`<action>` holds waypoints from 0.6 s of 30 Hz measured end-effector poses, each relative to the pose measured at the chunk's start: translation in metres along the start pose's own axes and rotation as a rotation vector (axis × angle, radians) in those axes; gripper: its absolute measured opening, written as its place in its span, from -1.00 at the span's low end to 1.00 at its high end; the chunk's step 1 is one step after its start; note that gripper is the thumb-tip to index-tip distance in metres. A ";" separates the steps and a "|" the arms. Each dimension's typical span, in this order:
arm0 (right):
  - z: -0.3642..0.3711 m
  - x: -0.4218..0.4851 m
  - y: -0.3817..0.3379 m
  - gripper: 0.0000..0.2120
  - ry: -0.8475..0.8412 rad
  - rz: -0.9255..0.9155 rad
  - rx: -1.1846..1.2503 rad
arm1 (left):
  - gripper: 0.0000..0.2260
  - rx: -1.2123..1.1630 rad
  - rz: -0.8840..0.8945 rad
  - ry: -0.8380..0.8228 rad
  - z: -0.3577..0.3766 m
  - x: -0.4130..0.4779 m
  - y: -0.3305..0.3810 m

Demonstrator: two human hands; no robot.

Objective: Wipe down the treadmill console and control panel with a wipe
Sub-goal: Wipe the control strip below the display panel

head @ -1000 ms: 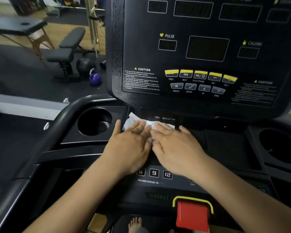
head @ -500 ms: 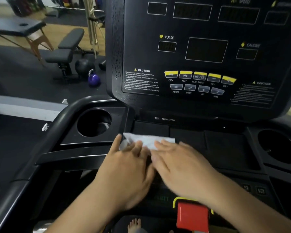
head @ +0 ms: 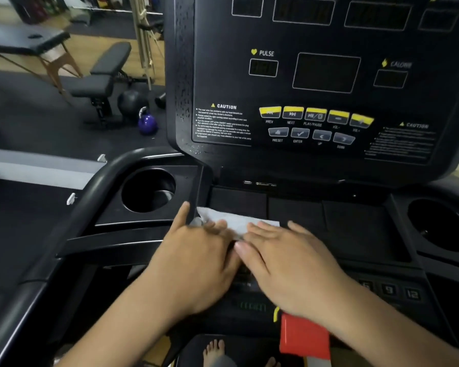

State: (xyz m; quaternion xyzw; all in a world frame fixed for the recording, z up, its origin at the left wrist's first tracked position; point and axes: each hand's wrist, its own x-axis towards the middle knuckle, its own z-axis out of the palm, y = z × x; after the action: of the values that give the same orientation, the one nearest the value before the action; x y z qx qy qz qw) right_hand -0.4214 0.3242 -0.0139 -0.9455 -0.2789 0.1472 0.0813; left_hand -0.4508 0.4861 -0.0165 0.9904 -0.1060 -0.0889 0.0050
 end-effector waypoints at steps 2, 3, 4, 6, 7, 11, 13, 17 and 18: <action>0.000 0.022 0.008 -0.43 0.022 0.020 -0.003 | -0.27 0.035 -0.040 -0.028 0.006 0.024 -0.005; 0.000 0.033 0.010 -0.46 0.031 0.034 -0.009 | -0.27 0.054 -0.062 -0.019 0.008 0.034 -0.006; 0.001 0.040 0.013 -0.48 0.043 0.042 -0.009 | -0.26 0.079 -0.074 -0.004 0.010 0.042 -0.007; 0.003 0.039 0.014 -0.47 0.036 0.040 0.000 | -0.22 0.120 -0.055 -0.001 0.010 0.041 -0.006; 0.004 0.028 0.011 -0.45 0.022 0.026 0.011 | -0.21 0.111 -0.031 -0.007 0.011 0.031 -0.003; 0.006 -0.004 0.001 -0.28 -0.006 -0.010 0.022 | -0.41 0.077 0.048 0.080 0.008 -0.002 -0.001; 0.004 0.013 0.006 -0.37 0.001 0.009 0.007 | -0.38 0.073 0.034 0.075 0.011 0.011 -0.006; 0.004 0.045 0.011 -0.45 0.023 0.054 -0.004 | -0.19 0.046 -0.067 0.024 0.016 0.040 -0.010; 0.003 0.040 0.010 -0.45 0.006 0.054 0.020 | -0.20 0.037 -0.066 0.032 0.014 0.039 -0.010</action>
State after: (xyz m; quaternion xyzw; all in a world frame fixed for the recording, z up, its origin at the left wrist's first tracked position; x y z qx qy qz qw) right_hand -0.3852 0.3387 -0.0283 -0.9522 -0.2515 0.1494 0.0875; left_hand -0.4141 0.4876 -0.0371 0.9945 -0.0747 -0.0714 -0.0149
